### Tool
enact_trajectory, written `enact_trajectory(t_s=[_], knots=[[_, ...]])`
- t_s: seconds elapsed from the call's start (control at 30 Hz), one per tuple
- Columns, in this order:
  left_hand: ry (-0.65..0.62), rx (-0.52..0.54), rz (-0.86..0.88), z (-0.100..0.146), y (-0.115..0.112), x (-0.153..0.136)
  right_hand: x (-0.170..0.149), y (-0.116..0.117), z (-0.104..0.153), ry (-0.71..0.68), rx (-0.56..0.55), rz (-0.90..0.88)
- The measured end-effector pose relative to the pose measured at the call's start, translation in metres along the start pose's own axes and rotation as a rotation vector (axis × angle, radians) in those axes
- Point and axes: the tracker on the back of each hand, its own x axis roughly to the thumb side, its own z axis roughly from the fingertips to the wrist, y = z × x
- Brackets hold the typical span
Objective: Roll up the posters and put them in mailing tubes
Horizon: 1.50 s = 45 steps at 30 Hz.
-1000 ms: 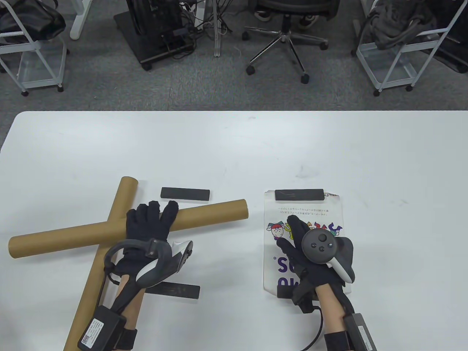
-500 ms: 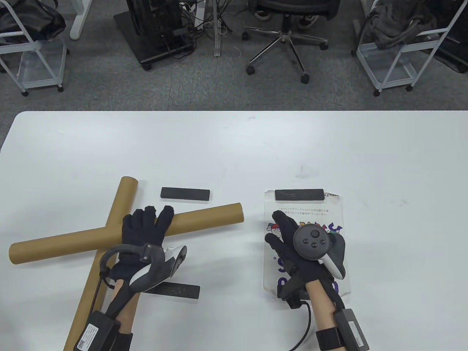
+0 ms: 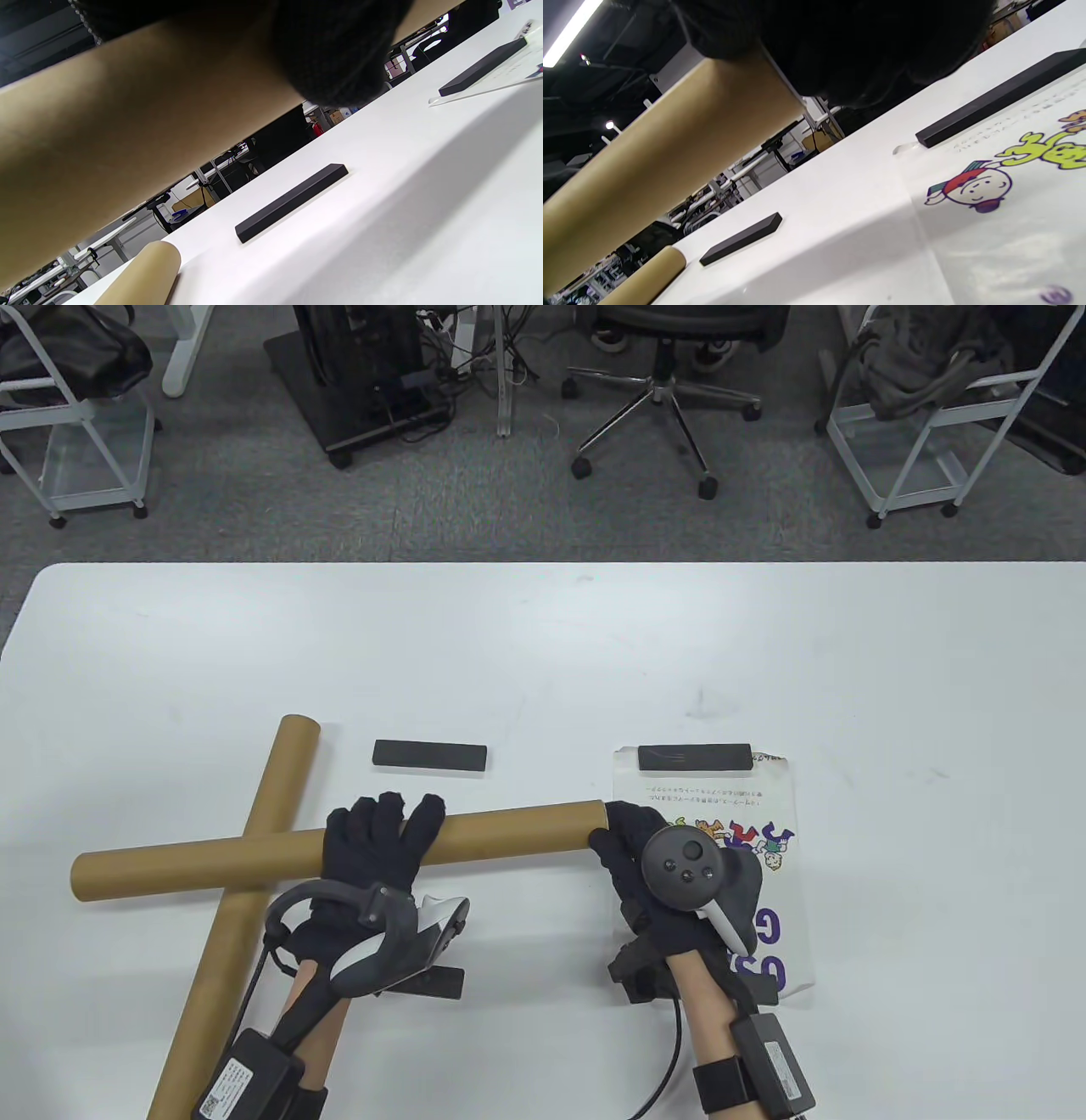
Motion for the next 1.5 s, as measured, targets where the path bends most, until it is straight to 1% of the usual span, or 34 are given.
enact_trajectory(t_s=[0.13,0.2,0.27,0.37,0.43,0.47,0.53,0.57,0.63,0.73,0.83,0.97,1.07,1.2,1.23,1.27,1.33,1.4,1.5], knots=[[-0.004,0.044,-0.032,0.002,0.005,0.001,-0.009,-0.002,-0.001,0.012,0.015,-0.074],[0.0,0.062,-0.039,0.002,0.008,0.001,-0.012,-0.005,0.0,0.014,0.003,-0.107],[-0.009,0.052,-0.032,0.001,0.01,0.0,-0.014,-0.005,0.001,0.014,0.007,-0.113],[-0.016,0.04,-0.035,0.001,0.009,0.0,-0.018,-0.003,0.002,0.014,0.046,-0.142],[-0.013,0.032,-0.032,0.001,0.01,-0.001,-0.019,-0.002,0.003,0.001,0.039,-0.159],[-0.005,-0.004,-0.009,-0.002,0.008,-0.002,-0.019,-0.002,0.004,-0.003,0.027,-0.159],[-0.005,0.0,0.067,-0.002,0.007,-0.005,-0.017,-0.004,0.005,-0.006,-0.007,-0.135],[-0.005,-0.015,0.056,-0.002,0.007,-0.005,-0.017,-0.005,0.005,-0.014,-0.005,-0.138],[-0.013,0.014,0.025,-0.001,0.008,-0.004,-0.018,-0.006,0.006,-0.012,-0.019,-0.173],[-0.015,0.025,0.02,0.0,0.01,-0.001,-0.02,-0.007,0.007,0.014,-0.023,-0.163],[-0.032,0.027,-0.032,0.001,0.012,0.003,-0.021,-0.007,0.007,0.037,-0.019,-0.164],[-0.038,-0.011,0.048,0.002,0.012,0.004,-0.024,-0.006,0.008,0.04,-0.023,-0.192],[-0.036,-0.015,0.05,0.002,0.012,0.003,-0.026,-0.004,0.008,0.044,0.009,-0.211],[-0.015,0.046,-0.001,0.003,0.012,-0.001,-0.028,-0.001,0.007,0.034,0.082,-0.221],[-0.017,0.025,-0.02,0.002,0.011,-0.002,-0.027,0.0,0.007,0.031,0.124,-0.195],[-0.023,0.006,-0.021,0.002,0.01,-0.003,-0.026,0.001,0.008,0.027,0.136,-0.17],[-0.029,-0.007,0.016,0.001,0.008,-0.002,-0.025,0.001,0.008,0.029,0.112,-0.16],[-0.02,-0.006,-0.006,0.001,0.009,-0.003,-0.025,0.001,0.008,0.029,0.094,-0.167],[-0.008,-0.002,0.018,0.001,0.009,-0.005,-0.025,0.0,0.01,0.029,0.079,-0.173]])
